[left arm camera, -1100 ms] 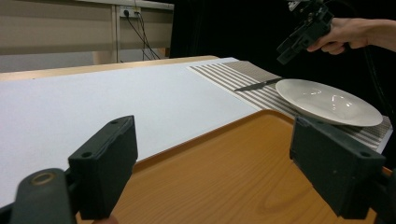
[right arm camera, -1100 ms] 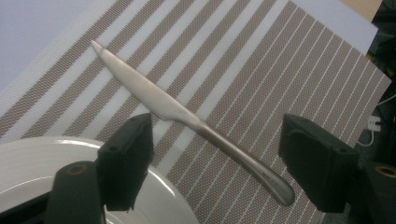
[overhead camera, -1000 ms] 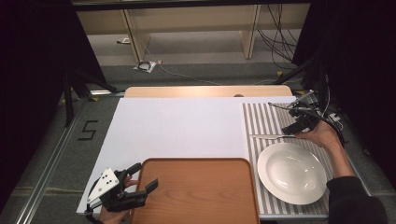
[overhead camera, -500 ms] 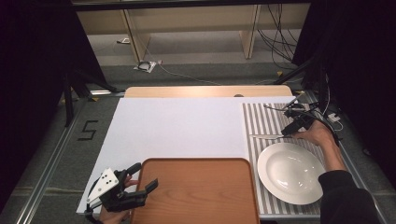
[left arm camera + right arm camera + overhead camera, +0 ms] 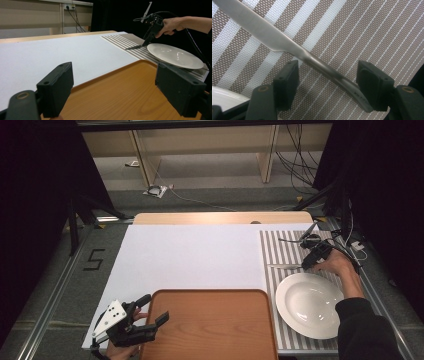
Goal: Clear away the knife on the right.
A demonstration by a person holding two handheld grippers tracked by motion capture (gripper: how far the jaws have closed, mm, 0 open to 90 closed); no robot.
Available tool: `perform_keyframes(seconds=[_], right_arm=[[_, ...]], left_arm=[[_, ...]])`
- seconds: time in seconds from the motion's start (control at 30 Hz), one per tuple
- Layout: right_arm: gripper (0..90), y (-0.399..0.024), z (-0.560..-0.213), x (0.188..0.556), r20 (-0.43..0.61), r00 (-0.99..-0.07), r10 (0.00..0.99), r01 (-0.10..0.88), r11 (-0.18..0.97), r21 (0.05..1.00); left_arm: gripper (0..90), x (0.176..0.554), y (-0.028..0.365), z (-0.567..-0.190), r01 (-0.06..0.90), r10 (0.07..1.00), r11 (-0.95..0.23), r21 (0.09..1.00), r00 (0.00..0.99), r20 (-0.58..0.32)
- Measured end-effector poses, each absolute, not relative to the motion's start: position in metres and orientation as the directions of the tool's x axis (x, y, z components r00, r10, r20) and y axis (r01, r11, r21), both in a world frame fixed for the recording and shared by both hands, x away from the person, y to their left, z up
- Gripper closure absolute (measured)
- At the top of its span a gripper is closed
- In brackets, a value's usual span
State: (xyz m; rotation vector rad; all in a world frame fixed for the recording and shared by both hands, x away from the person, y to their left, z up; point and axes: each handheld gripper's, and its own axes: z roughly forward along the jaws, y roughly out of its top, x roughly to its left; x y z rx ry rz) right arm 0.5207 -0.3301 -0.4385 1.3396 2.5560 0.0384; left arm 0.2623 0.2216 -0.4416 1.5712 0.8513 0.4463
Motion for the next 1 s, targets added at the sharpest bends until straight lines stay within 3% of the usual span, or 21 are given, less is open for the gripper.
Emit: perform_keyframes(seconds=[0.6, 1.0], right_arm=[[48.4, -0.329, -0.450, 0.526, -0.211, -0.572, 0.792, 0.800, 0.596, 0.070], [47.6, -0.331, -0.450, 0.527, -0.201, -0.580, 0.790, 0.796, 0.602, 0.070]], left_arm=[[15.2, 0.262, 0.222, -0.442, 0.265, 0.736, 0.005, 0.964, 0.651, -0.183], [15.2, 0.262, 0.222, -0.441, 0.263, 0.736, 0.008, 0.965, 0.652, -0.184]])
